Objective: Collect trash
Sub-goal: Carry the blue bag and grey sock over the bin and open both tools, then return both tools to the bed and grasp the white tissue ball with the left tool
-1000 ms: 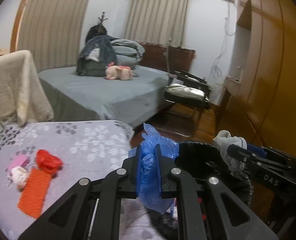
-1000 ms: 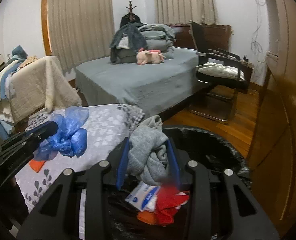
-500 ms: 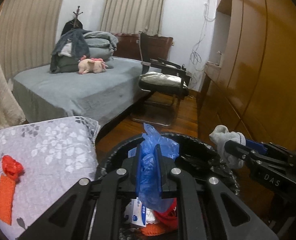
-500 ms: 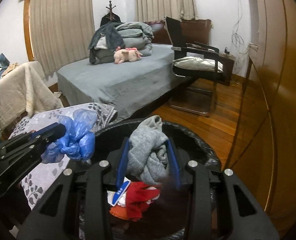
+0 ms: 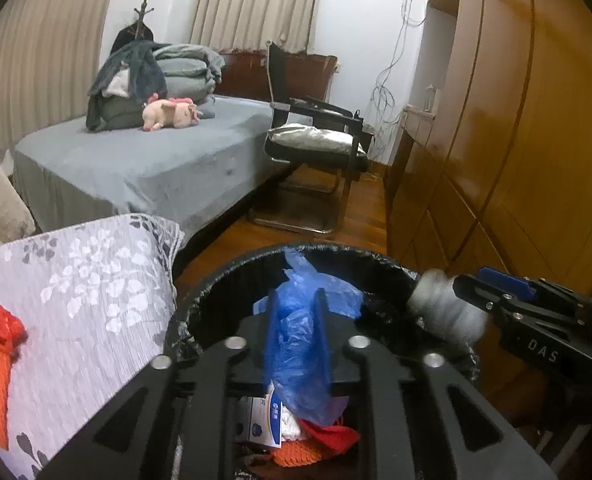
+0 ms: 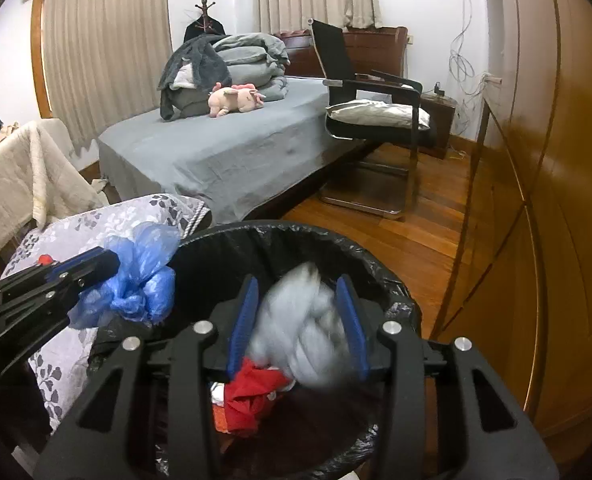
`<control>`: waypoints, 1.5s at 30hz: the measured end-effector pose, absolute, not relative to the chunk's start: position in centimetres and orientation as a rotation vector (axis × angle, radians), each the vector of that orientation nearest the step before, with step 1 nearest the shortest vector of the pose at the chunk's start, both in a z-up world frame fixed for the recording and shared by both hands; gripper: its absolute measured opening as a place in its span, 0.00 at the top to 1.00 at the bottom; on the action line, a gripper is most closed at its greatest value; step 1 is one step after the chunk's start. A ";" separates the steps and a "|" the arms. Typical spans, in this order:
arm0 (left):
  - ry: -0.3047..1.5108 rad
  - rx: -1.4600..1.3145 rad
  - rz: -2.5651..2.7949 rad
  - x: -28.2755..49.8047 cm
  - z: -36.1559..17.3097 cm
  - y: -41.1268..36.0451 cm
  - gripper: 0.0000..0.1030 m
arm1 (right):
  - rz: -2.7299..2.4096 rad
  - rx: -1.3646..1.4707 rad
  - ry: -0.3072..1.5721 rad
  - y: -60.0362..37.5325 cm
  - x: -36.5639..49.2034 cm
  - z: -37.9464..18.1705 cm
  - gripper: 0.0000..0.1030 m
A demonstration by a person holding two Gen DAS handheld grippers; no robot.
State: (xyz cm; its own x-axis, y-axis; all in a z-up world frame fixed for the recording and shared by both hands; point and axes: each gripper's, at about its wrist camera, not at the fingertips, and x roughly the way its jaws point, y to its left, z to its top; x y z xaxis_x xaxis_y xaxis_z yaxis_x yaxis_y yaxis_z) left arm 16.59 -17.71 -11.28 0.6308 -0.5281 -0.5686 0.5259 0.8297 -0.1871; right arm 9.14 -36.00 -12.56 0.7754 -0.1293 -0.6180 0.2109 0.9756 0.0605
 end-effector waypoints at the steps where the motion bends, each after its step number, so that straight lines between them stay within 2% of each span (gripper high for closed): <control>1: 0.661 -0.012 -0.601 16.7 -11.4 -17.5 0.71 | -0.186 0.129 0.656 -36.1 9.3 -12.6 0.49; 2: 0.667 -0.019 -0.600 16.7 -11.5 -17.3 0.61 | -0.192 0.127 0.655 -36.1 9.3 -12.5 0.48; 6: 0.671 -0.035 -0.579 16.8 -11.4 -16.1 0.50 | -0.206 0.131 0.634 -36.1 9.0 -12.3 0.31; 7: 0.667 -0.035 -0.571 16.8 -11.3 -15.8 0.44 | -0.210 0.129 0.626 -36.0 8.9 -12.2 0.27; 8: 0.659 -0.033 -0.559 16.7 -11.1 -15.3 0.38 | -0.215 0.127 0.620 -35.9 8.7 -12.1 0.17; 9: 0.653 -0.033 -0.552 16.7 -10.9 -14.8 0.35 | -0.220 0.125 0.607 -35.6 8.6 -11.8 0.11; 11: 0.636 -0.035 -0.533 16.5 -10.5 -13.6 0.21 | -0.206 0.129 0.599 -35.2 8.5 -11.5 0.09; 14: 0.615 -0.036 -0.498 16.2 -9.8 -12.0 0.10 | -0.187 0.137 0.592 -34.5 8.6 -10.9 0.06; 16: 0.604 -0.036 -0.470 15.9 -9.3 -10.5 0.07 | -0.175 0.135 0.587 -33.8 8.7 -10.5 0.05; 26: 0.578 -0.032 -0.304 14.4 -9.0 -3.2 0.06 | -0.078 0.117 0.585 -29.0 10.5 -10.0 0.05; 45: 0.593 -0.048 0.038 15.6 -11.9 11.6 0.06 | 0.136 0.063 0.603 -15.6 17.1 -11.2 0.05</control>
State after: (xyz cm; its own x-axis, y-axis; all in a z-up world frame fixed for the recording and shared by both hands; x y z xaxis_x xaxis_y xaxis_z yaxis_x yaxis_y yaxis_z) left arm 15.61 11.55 -11.90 0.8288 0.0224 -0.5590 -0.0499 0.9982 -0.0340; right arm 17.09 -15.64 -11.19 0.8149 0.1455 -0.5610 -0.1089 0.9892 0.0984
